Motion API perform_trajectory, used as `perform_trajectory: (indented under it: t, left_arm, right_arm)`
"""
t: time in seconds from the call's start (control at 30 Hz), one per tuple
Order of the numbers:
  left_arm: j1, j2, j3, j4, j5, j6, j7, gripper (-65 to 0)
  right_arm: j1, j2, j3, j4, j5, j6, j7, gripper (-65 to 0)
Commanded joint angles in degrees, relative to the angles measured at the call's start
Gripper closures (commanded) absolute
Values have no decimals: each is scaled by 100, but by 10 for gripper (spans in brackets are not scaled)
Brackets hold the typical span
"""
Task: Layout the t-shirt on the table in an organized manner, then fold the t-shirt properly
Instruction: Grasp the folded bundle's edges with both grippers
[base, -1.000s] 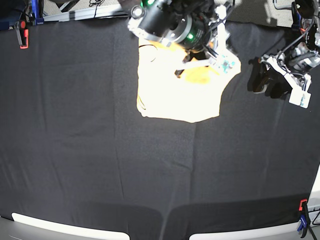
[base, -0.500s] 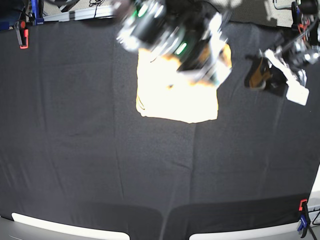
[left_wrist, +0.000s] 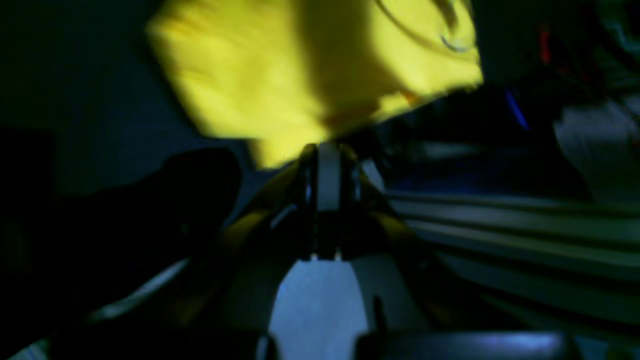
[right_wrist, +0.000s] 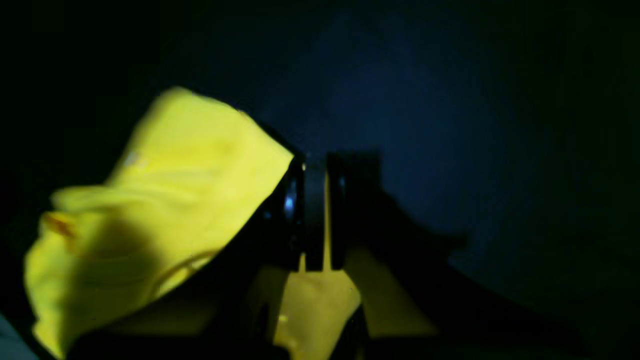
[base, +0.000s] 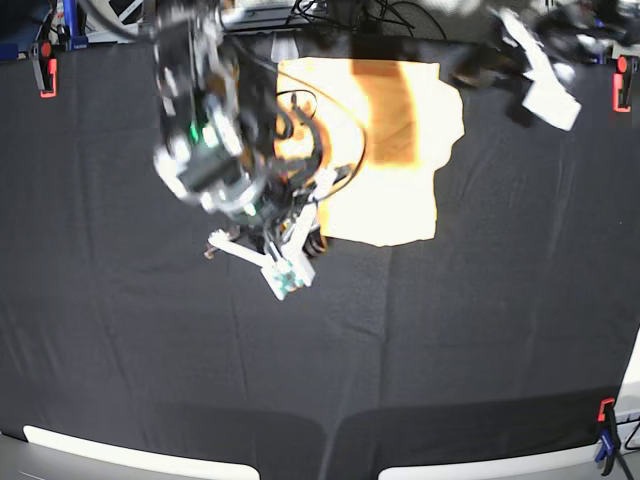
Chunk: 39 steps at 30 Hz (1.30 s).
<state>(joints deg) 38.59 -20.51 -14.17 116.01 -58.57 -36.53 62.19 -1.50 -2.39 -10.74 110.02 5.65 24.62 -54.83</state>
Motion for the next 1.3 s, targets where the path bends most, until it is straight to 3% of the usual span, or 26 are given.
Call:
perform_trajectory:
  t: [0.0, 0.17, 0.33, 0.6, 0.87, 1.27]
  left_arm:
    - [46, -31, 149, 96, 33, -61, -66, 0]
    - [46, -31, 817, 90, 815, 201, -275, 0]
    - [-20, -31, 903, -232, 1329, 507, -876, 0]
    - [-885, 83, 905, -1419, 898, 505, -826, 0]
    - [-1333, 254, 903, -2328, 918, 501, -616, 0]
    - [-2505, 229, 901, -3637, 1897, 503, -1080, 0]
  right_arm:
    - [258, -28, -4, -90, 28, 22, 168, 0]
    - [857, -26, -4, -999, -17, 24, 170, 0]
    - [1285, 52, -9, -1707, -120, 24, 138, 0]
    - [1338, 267, -9, -1843, -120, 28, 15, 0]
    - [1202, 525, -7, -1845, -188, 28, -155, 0]
    - [697, 608, -13, -1843, 94, 251, -590, 0]
